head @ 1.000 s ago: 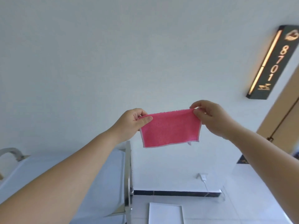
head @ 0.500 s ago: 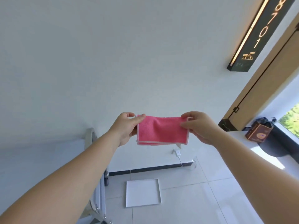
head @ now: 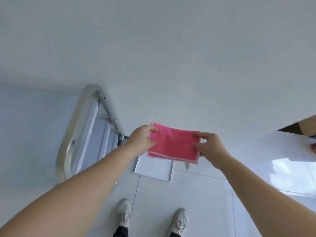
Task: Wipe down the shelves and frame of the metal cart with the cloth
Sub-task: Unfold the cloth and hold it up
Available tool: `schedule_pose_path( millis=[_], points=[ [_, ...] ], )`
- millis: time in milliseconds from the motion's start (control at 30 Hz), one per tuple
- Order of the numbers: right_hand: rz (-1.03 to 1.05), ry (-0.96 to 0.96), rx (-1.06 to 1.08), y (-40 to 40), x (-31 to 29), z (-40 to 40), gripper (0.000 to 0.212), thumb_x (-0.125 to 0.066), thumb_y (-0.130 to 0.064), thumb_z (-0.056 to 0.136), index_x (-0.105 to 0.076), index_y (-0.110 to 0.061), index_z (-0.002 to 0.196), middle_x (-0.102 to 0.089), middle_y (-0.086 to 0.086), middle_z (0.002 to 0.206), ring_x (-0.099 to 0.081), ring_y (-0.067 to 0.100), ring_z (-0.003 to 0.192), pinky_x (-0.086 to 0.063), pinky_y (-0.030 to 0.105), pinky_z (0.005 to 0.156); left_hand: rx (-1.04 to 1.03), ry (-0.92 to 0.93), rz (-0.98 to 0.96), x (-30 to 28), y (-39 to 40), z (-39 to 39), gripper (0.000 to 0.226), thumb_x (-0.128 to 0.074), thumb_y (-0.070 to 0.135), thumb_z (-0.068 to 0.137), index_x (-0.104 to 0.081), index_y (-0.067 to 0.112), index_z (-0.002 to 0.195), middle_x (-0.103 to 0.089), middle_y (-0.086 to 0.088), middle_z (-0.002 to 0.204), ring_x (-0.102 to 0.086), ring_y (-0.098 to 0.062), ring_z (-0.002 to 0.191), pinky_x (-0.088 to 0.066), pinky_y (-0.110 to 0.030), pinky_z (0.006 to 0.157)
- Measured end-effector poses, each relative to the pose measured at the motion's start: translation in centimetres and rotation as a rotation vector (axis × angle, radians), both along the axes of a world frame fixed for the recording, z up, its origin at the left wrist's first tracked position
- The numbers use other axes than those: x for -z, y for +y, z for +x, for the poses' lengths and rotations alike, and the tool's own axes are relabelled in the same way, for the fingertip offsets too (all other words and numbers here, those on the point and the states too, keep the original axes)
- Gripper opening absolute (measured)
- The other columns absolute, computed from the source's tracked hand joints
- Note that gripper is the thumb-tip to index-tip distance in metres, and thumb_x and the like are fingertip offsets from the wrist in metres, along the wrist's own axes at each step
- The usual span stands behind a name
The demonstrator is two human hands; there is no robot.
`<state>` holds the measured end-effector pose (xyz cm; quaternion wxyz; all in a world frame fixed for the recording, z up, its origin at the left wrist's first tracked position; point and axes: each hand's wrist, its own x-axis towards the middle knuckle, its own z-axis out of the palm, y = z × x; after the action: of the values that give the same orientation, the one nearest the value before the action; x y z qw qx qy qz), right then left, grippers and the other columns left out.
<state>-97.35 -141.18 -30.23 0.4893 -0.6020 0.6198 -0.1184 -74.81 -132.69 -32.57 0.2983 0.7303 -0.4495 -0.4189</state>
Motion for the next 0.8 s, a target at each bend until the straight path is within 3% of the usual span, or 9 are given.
schedule_pose_path(
  millis=[100, 200, 267, 367, 533, 667, 800],
  points=[
    [0.044, 0.118, -0.205, -0.3, 8.3, 0.0, 0.050, -0.059, 0.006, 0.072, -0.060, -0.011, 0.119, -0.059, 0.003, 0.097, -0.064, 0.029, 0.083, -0.057, 0.045, 0.074, 0.068, -0.056, 0.137, 8.4, 0.4, -0.7, 0.059, -0.068, 0.001, 0.073, -0.051, 0.019, 0.127, -0.047, 0.000, 0.133, -0.051, -0.018, 0.115, -0.038, -0.021, 0.087],
    [0.066, 0.224, -0.341, -0.1, 17.4, -0.3, 0.058, -0.060, 0.004, 0.073, -0.050, -0.006, 0.130, -0.045, 0.008, 0.127, -0.058, 0.027, 0.096, -0.048, 0.028, 0.075, 0.127, -0.105, 0.195, 17.2, 0.6, -1.4, 0.064, -0.068, 0.001, 0.074, -0.046, 0.019, 0.132, -0.039, -0.001, 0.141, -0.045, -0.018, 0.122, -0.036, -0.022, 0.091],
    [0.086, 0.281, -0.384, 0.1, 23.6, -0.5, 0.066, -0.058, 0.001, 0.075, -0.041, -0.009, 0.138, -0.037, 0.005, 0.136, -0.055, 0.024, 0.101, -0.041, 0.023, 0.075, 0.155, -0.149, 0.196, 22.8, 0.5, -1.6, 0.064, -0.068, 0.002, 0.075, -0.045, 0.019, 0.132, -0.037, -0.002, 0.142, -0.044, -0.020, 0.124, -0.036, -0.024, 0.094],
    [0.075, 0.311, -0.362, 0.5, 32.4, -0.5, 0.067, -0.055, 0.000, 0.078, -0.036, -0.012, 0.141, -0.035, 0.003, 0.136, -0.049, 0.016, 0.094, -0.039, 0.019, 0.075, 0.194, -0.205, 0.202, 30.9, -0.1, -1.5, 0.062, -0.065, 0.003, 0.077, -0.043, 0.020, 0.132, -0.033, 0.000, 0.144, -0.049, -0.022, 0.117, -0.041, -0.027, 0.089],
    [0.041, 0.368, -0.392, 0.8, 47.2, 0.1, 0.068, -0.052, 0.001, 0.076, -0.035, -0.012, 0.141, -0.031, 0.006, 0.141, -0.053, 0.027, 0.104, -0.048, 0.027, 0.079, 0.297, -0.343, 0.265, 45.3, -1.1, -1.0, 0.067, -0.064, 0.005, 0.077, -0.037, 0.022, 0.136, -0.028, 0.003, 0.145, -0.045, -0.016, 0.076, -0.037, -0.026, 0.070],
    [0.066, 0.398, -0.397, 0.8, 57.3, 0.7, 0.069, -0.051, 0.001, 0.078, -0.031, -0.012, 0.143, -0.027, 0.006, 0.144, -0.051, 0.028, 0.113, -0.042, 0.021, 0.081, 0.331, -0.378, 0.317, 55.6, -1.1, -0.7, 0.071, -0.061, 0.001, 0.077, -0.033, 0.024, 0.138, -0.024, 0.005, 0.146, -0.052, -0.020, 0.082, -0.042, -0.029, 0.069],
    [0.041, 0.428, -0.404, 0.6, 64.1, 1.7, 0.070, -0.052, 0.000, 0.077, -0.030, -0.012, 0.143, -0.026, 0.006, 0.146, -0.051, 0.029, 0.114, -0.043, 0.026, 0.087, 0.316, -0.383, 0.310, 62.1, -1.4, -0.5, 0.072, -0.061, -0.001, 0.077, -0.033, 0.024, 0.139, -0.024, 0.006, 0.144, -0.056, -0.024, 0.092, -0.050, -0.036, 0.075]
  ],
)
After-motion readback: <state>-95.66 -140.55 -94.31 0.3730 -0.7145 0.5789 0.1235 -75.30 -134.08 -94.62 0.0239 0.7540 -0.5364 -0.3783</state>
